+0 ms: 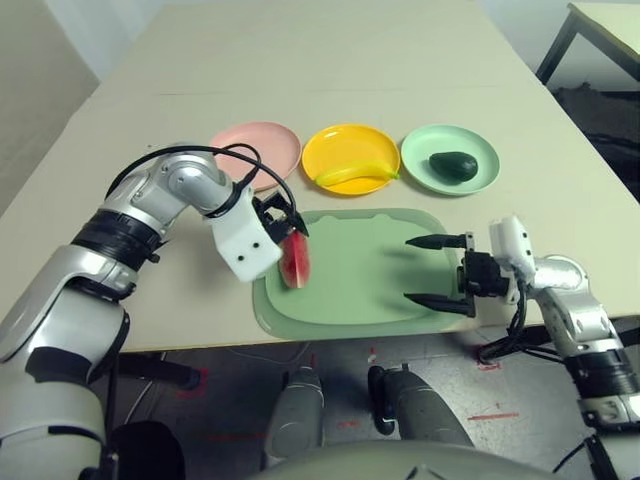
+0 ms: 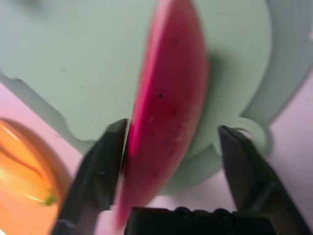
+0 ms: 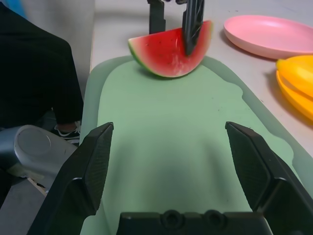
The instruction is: Place the fruits into color-matched plates.
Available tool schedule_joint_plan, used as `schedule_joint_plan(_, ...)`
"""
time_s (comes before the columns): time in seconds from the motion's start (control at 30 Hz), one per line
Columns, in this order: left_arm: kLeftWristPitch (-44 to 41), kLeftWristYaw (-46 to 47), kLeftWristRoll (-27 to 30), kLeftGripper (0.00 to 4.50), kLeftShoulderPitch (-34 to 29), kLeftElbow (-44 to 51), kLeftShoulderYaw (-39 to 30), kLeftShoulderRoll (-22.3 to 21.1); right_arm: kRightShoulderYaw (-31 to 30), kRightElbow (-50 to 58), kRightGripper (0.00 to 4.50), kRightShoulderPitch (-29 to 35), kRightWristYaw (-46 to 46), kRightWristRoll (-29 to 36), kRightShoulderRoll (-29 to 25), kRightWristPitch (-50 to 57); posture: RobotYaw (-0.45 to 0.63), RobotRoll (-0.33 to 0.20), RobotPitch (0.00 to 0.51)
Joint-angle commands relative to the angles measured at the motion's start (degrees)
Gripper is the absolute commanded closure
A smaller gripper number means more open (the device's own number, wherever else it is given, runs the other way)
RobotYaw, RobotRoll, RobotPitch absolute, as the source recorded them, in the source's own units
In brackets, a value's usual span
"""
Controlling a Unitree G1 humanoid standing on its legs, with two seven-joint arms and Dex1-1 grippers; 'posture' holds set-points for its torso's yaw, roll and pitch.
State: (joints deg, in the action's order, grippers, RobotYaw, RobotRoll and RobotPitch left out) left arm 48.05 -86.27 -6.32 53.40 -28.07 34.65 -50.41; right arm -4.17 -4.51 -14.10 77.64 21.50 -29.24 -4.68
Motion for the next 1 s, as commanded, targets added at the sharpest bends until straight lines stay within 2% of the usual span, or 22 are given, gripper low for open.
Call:
schedule_joint_plan(0.03,-1.74,-1.3,-1.39,1.99,-0.92,-0.4,-0.47,-0.05,-0.78,-0.2,0.0,-0.78,-0.47,0.04,0.18,-0.35,0.08,0.0,0.155)
schedule_joint_plan(0.1,-2.18,-1.63,-1.52,2.67,-1.07,-0.47,-0.81,-0.12,-0.73,-0.4,0.0,-0.92,-0.76,0.09,0.06,-0.11,0.08,0.0,0.156)
schedule_joint_plan(0.13,-2.41,-1.9,-1.45,2.86,-1.13,-0.5,-1.1,-0.11,-0.7,-0.5,0.0,-0.89,-0.76,0.12,-0.07,-0.08,0.08,0.0,0.157)
schedule_joint_plan(0.3,-6.19,-3.96,1.03,3.34,-1.33,0.13,-3.53,0.24,-0.94,-0.22,0.0,-0.31,-0.84,0.21,-0.38,0.44,0.08,0.0,0.159)
schedule_joint_plan(0.43,-11.47,-5.89,3.88,3.38,-0.92,1.19,-6.04,0.12,-1.13,0.03,0.0,-0.27,-1.11,0.42,-0.28,0.97,0.08,0.0,0.161)
schedule_joint_plan(0.67,-15.38,-6.23,6.02,3.41,-1.04,2.3,-7.6,0.33,-1.4,-0.01,0.0,-0.35,-1.2,0.57,-0.37,1.4,0.08,0.0,0.162)
schedule_joint_plan(0.8,-17.3,-5.98,6.75,3.41,0.2,1.91,-9.44,1.28,-1.37,0.14,0.0,-0.18,-0.98,0.65,-0.48,1.09,0.08,0.0,0.164)
schedule_joint_plan(0.9,-22.62,-5.84,9.53,3.41,1.43,3.45,-11.95,2.65,-1.26,0.69,0.0,0.24,-0.67,0.87,-0.76,0.82,0.08,0.0,0.164)
schedule_joint_plan(1.0,-23.97,-5.82,9.0,3.41,3.7,3.35,-13.22,3.04,-1.29,1.22,0.0,0.24,-0.84,1.08,-0.84,1.13,0.08,0.0,0.165)
